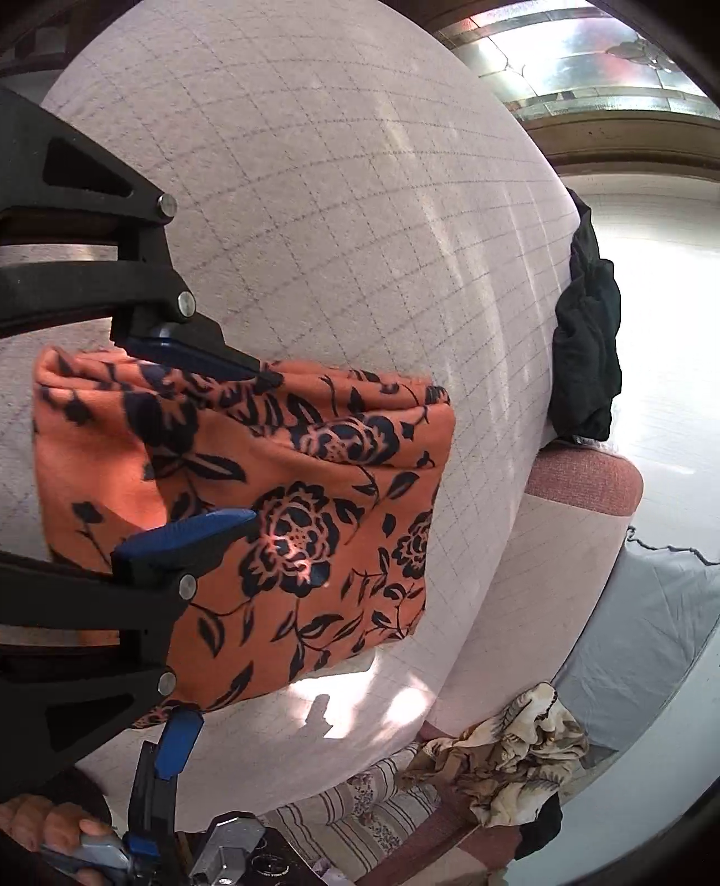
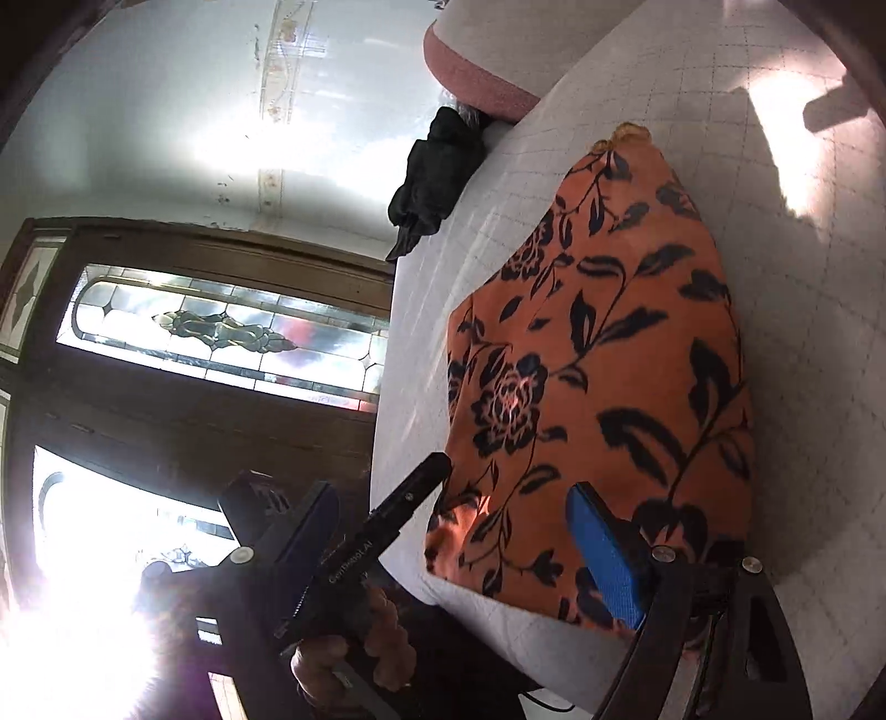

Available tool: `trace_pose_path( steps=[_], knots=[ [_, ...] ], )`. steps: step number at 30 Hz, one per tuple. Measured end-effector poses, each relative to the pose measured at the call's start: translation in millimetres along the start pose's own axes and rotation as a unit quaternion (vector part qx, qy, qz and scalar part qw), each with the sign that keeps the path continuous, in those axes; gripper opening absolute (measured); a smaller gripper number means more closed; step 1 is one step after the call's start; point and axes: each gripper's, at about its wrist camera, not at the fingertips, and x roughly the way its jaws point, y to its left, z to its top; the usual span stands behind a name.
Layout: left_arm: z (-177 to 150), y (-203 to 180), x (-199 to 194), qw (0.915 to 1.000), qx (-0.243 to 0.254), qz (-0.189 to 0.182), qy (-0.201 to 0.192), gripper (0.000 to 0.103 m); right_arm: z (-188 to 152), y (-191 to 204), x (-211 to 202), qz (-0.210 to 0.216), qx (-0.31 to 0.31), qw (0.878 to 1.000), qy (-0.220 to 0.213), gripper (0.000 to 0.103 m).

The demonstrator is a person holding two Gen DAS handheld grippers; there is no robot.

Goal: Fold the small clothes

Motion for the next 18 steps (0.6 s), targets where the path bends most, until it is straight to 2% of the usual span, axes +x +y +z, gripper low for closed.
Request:
trace_pose_path(
  steps=[1, 2, 3, 4, 5, 9, 10, 12, 13, 15, 18],
  knots=[
    [-7, 5, 8, 0.9998, -0.006, 0.009, 0.018, 0.049, -8, 0, 1, 0.001, -0.005, 1.0, 0.001, 0.087],
    [-15, 13, 22, 0.9988, -0.014, 0.017, 0.044, 0.054, -14, -4, 4, 0.0, -0.002, 1.0, 0.003, 0.087],
    [-20, 21, 32, 0.998, -0.031, 0.007, 0.054, 0.057, -18, -11, 11, -0.008, 0.008, 1.0, 0.01, 0.087],
    [-23, 28, 30, 0.9977, -0.051, -0.002, 0.045, 0.064, -22, -18, 17, -0.023, 0.01, 0.999, 0.02, 0.087],
    [-21, 30, 26, 0.9974, -0.056, 0.001, 0.046, 0.065, -25, -22, 21, -0.038, 0.013, 0.999, 0.02, 0.087],
    [-17, 22, 0, 0.9989, -0.036, 0.026, 0.014, 0.064, -32, -10, 11, -0.024, 0.006, 1.0, 0.006, 0.087],
    [-20, 21, 0, 0.999, -0.03, 0.03, 0.015, 0.064, -33, -8, 10, -0.021, -0.001, 1.0, 0.008, 0.087],
    [-28, 25, 13, 0.9978, -0.026, 0.041, 0.045, 0.065, -38, -12, 17, -0.033, -0.004, 0.999, 0.018, 0.087],
    [-31, 31, 19, 0.9973, -0.036, 0.033, 0.055, 0.065, -39, -19, 23, -0.044, -0.004, 0.999, 0.027, 0.087],
    [-30, 37, 12, 0.9968, -0.056, 0.025, 0.053, 0.065, -42, -28, 27, -0.047, 0.012, 0.998, 0.027, 0.087],
    [-28, 34, 1, 0.9977, -0.04, 0.049, 0.027, 0.065, -42, -12, 22, -0.042, -0.01, 0.999, 0.026, 0.088]
  ],
)
